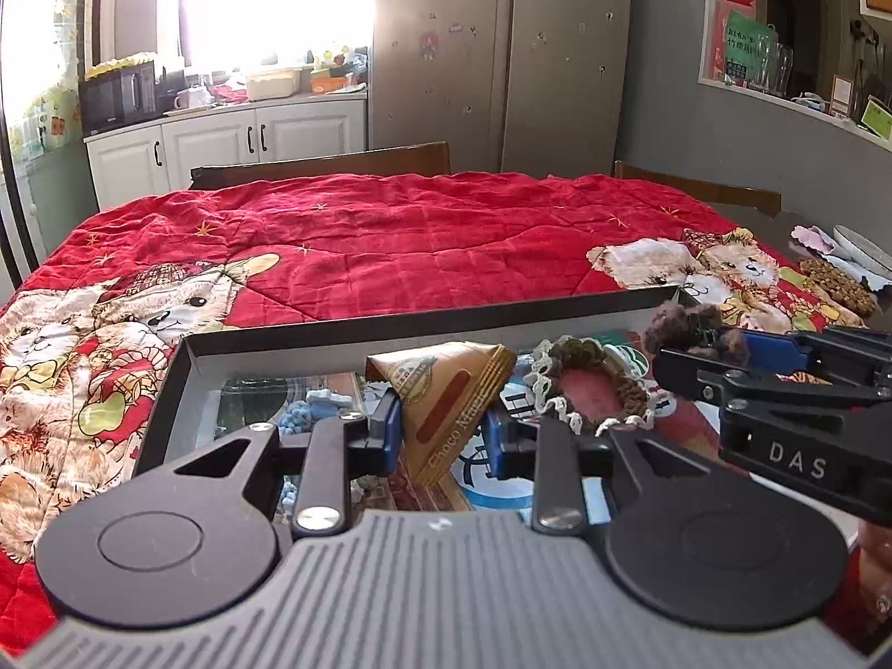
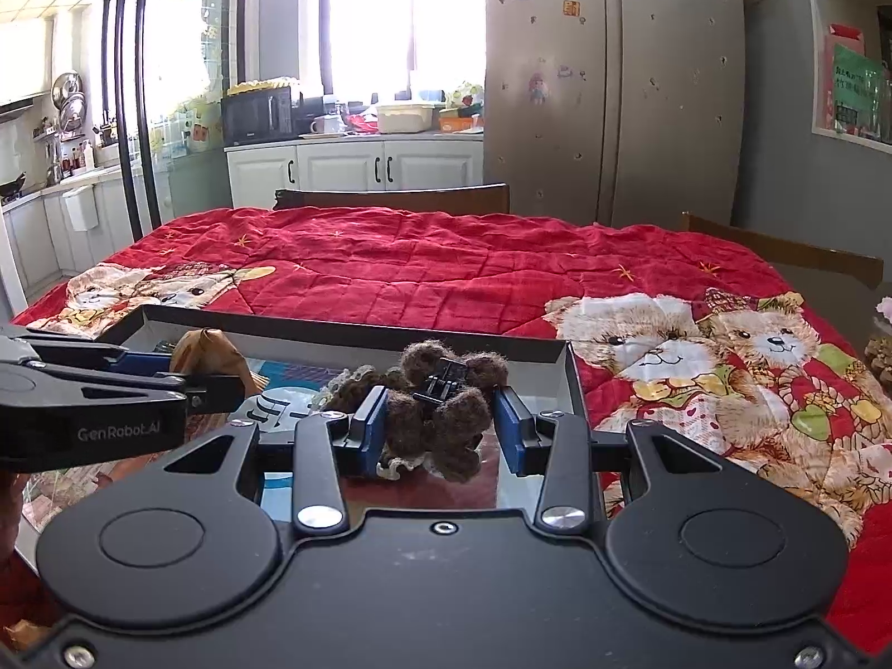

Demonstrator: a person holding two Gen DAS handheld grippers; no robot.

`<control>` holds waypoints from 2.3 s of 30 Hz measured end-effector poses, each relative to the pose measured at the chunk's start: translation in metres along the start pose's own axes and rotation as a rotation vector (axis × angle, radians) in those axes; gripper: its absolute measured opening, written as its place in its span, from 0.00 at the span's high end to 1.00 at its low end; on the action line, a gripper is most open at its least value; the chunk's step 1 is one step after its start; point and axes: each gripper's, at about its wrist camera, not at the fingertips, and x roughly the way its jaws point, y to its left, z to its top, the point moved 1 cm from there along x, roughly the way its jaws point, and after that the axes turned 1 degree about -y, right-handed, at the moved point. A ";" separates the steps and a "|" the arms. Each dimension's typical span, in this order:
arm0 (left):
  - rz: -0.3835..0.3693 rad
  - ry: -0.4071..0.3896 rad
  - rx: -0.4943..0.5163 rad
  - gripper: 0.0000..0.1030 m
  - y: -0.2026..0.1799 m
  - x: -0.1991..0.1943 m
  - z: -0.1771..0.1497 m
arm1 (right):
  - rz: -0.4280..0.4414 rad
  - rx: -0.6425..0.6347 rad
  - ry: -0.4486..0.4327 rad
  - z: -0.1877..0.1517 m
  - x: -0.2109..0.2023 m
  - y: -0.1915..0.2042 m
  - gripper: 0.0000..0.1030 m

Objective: Organize objects
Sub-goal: 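Carry the paper packet and fuzzy clip over the black box, then open both tools to release the packet and fuzzy clip in the box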

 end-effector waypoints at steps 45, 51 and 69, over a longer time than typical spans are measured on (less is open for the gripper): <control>0.034 0.025 0.031 0.30 -0.005 -0.006 0.005 | -0.032 -0.023 0.080 0.002 0.007 0.005 0.37; 0.061 -0.022 0.060 0.24 -0.007 -0.034 0.007 | -0.038 0.011 0.047 -0.001 -0.019 0.001 0.37; 0.056 -0.073 0.082 0.16 -0.004 -0.116 -0.020 | 0.013 -0.022 0.026 -0.025 -0.113 0.019 0.27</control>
